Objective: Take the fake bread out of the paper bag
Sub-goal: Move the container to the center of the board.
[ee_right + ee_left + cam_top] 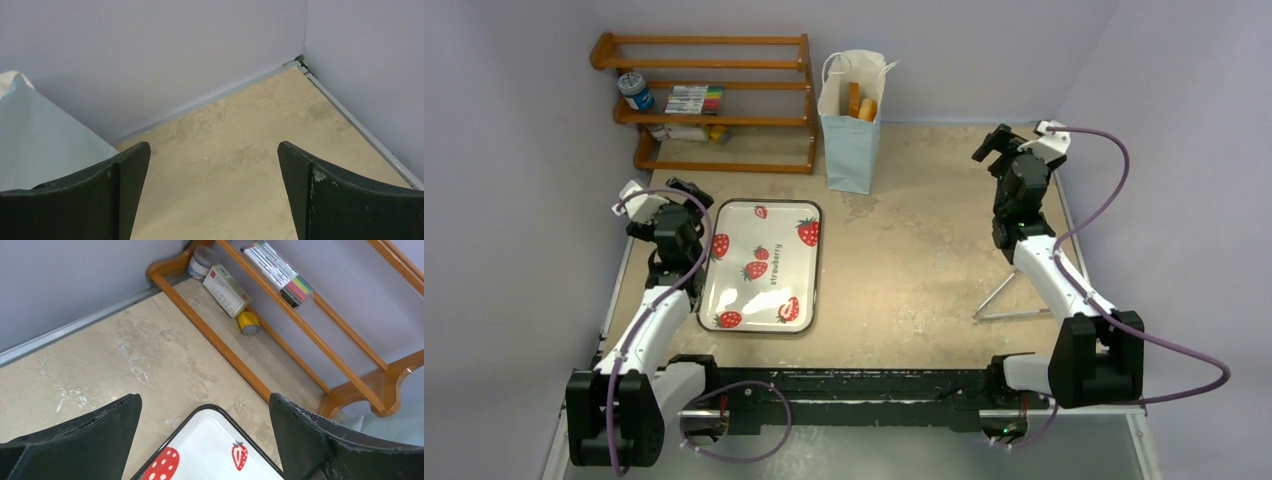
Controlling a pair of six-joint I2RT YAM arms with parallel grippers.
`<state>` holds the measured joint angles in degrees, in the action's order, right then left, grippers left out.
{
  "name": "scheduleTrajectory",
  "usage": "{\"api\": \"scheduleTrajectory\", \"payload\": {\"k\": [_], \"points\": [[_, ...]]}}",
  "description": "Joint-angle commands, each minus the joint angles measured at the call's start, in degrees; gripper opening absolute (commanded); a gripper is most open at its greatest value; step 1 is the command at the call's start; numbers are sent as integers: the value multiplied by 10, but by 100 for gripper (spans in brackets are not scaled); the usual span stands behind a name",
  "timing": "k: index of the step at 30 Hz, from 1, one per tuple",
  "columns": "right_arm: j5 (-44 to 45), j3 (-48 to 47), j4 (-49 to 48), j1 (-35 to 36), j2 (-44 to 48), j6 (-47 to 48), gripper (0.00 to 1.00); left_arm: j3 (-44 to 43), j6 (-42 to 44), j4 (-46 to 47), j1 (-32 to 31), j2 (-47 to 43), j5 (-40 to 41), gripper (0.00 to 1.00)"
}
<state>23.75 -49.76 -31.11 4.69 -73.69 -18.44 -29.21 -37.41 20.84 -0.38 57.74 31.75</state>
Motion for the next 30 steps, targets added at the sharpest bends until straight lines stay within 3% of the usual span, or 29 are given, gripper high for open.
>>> {"api": "scheduleTrajectory", "payload": {"k": [1,6,10,15,18,21,30], "points": [[41,-17,-64,28,6,72,100,-76,-27,-60,3,9,-25,99],[-30,-30,-89,14,-15,50,100,-159,-21,-83,3,86,-64,99],[-54,-110,3,12,-47,39,87,-203,-26,-79,3,135,-93,99],[-78,-211,129,45,-81,21,83,-258,-30,-93,-6,188,-133,100],[-58,-255,155,77,-89,22,83,-266,-33,-94,-16,202,-137,99],[-7,-322,260,100,-115,4,82,-281,-16,-106,-35,223,-155,99],[-5,-279,304,209,-128,-23,83,-315,30,-108,-89,254,-224,100]]}}
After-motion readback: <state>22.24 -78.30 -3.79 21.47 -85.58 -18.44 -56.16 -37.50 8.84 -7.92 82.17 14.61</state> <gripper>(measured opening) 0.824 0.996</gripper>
